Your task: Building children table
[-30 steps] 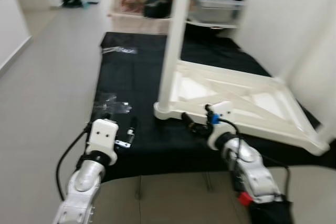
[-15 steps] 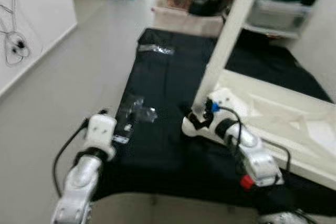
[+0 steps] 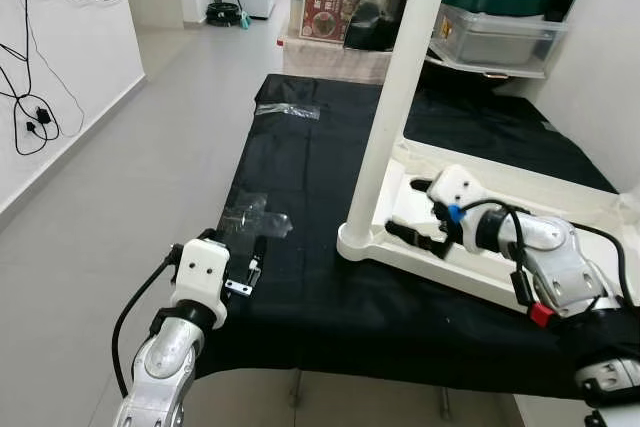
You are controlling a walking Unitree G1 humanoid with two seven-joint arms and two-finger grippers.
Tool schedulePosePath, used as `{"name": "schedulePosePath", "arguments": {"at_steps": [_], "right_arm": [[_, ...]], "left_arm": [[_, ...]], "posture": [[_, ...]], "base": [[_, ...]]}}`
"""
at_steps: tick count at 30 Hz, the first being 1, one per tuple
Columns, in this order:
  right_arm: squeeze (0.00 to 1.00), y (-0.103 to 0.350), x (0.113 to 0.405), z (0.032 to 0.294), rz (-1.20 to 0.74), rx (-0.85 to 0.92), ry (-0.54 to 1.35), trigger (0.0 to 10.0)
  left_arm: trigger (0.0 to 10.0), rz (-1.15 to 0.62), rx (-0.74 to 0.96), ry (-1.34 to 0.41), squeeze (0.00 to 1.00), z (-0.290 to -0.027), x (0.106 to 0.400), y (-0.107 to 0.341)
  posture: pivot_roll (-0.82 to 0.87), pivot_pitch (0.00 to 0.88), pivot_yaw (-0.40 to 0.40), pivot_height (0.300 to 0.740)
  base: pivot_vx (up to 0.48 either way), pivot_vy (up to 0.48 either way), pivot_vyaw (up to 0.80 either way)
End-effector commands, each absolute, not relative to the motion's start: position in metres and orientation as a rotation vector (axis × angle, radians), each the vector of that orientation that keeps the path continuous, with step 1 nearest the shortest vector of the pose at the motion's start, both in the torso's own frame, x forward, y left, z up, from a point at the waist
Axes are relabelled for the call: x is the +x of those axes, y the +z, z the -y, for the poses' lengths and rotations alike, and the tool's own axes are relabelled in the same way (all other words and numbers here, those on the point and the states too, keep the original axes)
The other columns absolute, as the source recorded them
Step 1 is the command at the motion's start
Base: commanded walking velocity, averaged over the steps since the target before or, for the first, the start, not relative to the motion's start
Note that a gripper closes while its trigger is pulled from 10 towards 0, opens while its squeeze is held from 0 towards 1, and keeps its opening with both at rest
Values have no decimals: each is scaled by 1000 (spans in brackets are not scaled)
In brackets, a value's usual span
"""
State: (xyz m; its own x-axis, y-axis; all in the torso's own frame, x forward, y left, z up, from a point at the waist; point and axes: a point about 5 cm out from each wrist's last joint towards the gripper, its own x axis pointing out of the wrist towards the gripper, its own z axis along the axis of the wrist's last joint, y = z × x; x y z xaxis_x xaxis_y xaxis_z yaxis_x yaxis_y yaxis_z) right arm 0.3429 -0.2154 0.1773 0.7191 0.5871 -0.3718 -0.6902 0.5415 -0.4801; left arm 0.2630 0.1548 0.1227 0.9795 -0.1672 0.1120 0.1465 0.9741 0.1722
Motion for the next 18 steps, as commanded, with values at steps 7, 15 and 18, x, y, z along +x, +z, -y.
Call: {"name": "schedulePosePath", "arguments": {"at_steps": [7, 15, 18], "right_arm": [[0, 147, 335, 205, -343, -714, 985, 10000], [0, 131, 350, 211, -450, -752, 850, 10000], [0, 128, 354, 212, -484, -760, 811, 10000]], "left_arm": [[10000, 132, 175, -175, 0, -154, 265, 125], [10000, 133, 182, -172, 0, -154, 264, 125], [10000, 133, 183, -172, 0, -154, 264, 125]], "posture": [[85, 0, -133, 740], [92, 0, -136, 740], [94, 0, -139, 740]], "base": [[0, 0, 0], [0, 0, 0], [0, 0, 0]]}}
